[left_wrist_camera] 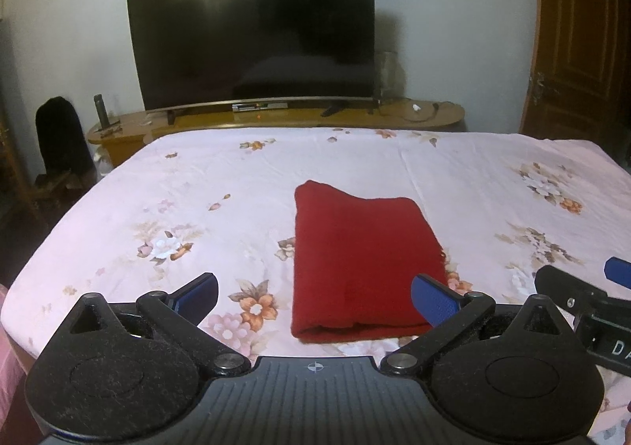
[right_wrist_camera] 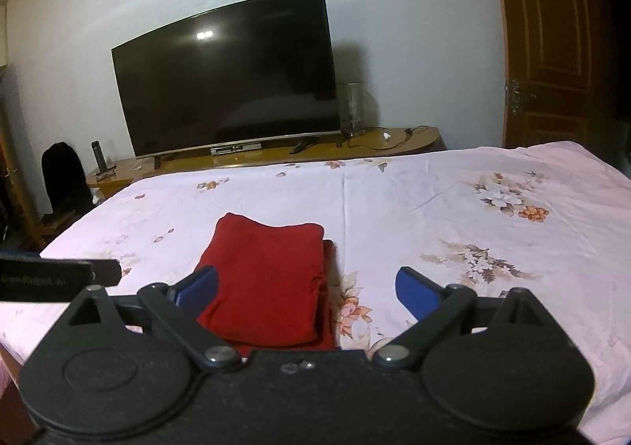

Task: Fold small clothes

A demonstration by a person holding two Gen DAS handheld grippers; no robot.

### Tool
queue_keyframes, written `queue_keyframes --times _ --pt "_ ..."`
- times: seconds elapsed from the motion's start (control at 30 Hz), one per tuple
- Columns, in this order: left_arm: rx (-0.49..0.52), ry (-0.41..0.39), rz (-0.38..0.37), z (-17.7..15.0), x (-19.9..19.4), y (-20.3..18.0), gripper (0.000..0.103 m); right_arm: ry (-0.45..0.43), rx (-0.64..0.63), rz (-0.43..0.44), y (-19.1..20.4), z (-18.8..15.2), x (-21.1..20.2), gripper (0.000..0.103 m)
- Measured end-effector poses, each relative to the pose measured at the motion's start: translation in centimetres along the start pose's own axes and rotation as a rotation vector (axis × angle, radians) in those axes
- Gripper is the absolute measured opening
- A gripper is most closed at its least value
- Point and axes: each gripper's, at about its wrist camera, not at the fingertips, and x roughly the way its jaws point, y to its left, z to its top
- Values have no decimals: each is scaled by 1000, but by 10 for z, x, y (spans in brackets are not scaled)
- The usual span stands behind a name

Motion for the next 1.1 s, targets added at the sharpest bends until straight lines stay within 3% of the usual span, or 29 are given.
queue_keyframes --times 1.1 --pt "16 27 -3 -18 -27 -32 103 11 1 12 -21 -9 -30 99"
